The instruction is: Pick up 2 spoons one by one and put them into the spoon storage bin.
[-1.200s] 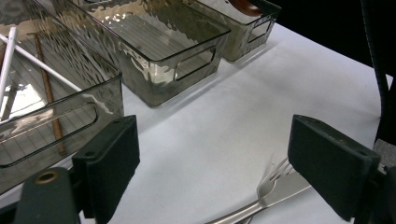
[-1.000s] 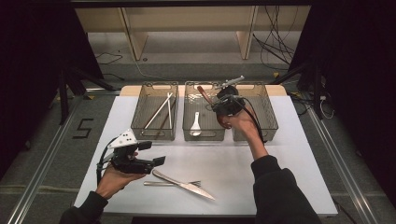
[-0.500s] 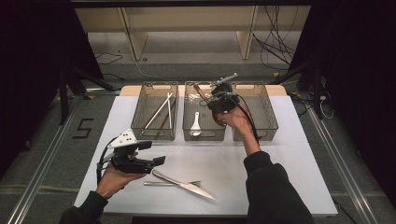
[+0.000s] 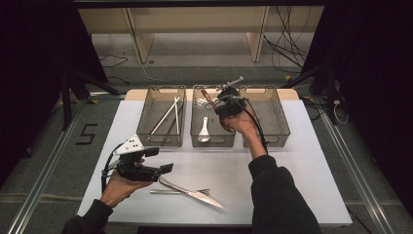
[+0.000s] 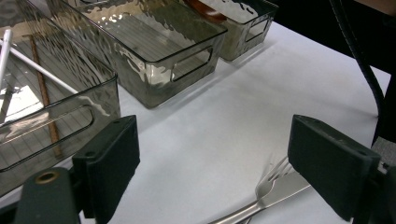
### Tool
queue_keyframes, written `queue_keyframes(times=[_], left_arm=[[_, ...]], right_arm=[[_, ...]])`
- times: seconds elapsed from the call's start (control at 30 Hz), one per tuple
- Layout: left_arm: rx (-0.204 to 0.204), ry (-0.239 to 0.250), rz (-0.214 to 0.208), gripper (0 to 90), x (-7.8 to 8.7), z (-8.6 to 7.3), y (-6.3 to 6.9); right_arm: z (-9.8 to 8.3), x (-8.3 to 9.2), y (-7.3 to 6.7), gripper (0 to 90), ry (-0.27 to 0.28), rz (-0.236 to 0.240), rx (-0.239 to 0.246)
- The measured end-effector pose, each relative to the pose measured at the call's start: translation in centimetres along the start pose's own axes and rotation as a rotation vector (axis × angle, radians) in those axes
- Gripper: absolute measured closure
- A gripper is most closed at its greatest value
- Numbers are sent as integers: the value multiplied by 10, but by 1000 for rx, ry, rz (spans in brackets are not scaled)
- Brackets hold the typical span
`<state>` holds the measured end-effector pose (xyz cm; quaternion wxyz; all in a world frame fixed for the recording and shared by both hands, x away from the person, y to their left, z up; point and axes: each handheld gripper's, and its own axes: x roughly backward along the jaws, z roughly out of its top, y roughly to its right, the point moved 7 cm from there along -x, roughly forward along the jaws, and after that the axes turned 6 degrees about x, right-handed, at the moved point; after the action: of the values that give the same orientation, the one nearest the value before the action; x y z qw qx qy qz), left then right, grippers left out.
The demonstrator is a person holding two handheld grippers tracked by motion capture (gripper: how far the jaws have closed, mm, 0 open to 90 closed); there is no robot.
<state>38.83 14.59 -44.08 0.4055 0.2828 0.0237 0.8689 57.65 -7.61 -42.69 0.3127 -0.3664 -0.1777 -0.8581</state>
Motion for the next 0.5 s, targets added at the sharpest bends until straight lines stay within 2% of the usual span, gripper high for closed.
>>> queue_keyframes(times=[0.13, 0.23, 0.37, 0.5], left_arm=[[0, -4, 1, 162, 0, 0, 0], [-1, -9, 2, 161, 0, -1, -1], [2, -8, 7, 161, 0, -2, -2], [-2, -8, 12, 160, 0, -2, -2]], right_arm=[[0, -4, 0, 808, -3, -7, -1], [-2, -6, 2, 740, -7, -8, -12], [-1, 1, 1, 651, 4, 3, -11], [-2, 12, -2, 577, 21, 19, 17]])
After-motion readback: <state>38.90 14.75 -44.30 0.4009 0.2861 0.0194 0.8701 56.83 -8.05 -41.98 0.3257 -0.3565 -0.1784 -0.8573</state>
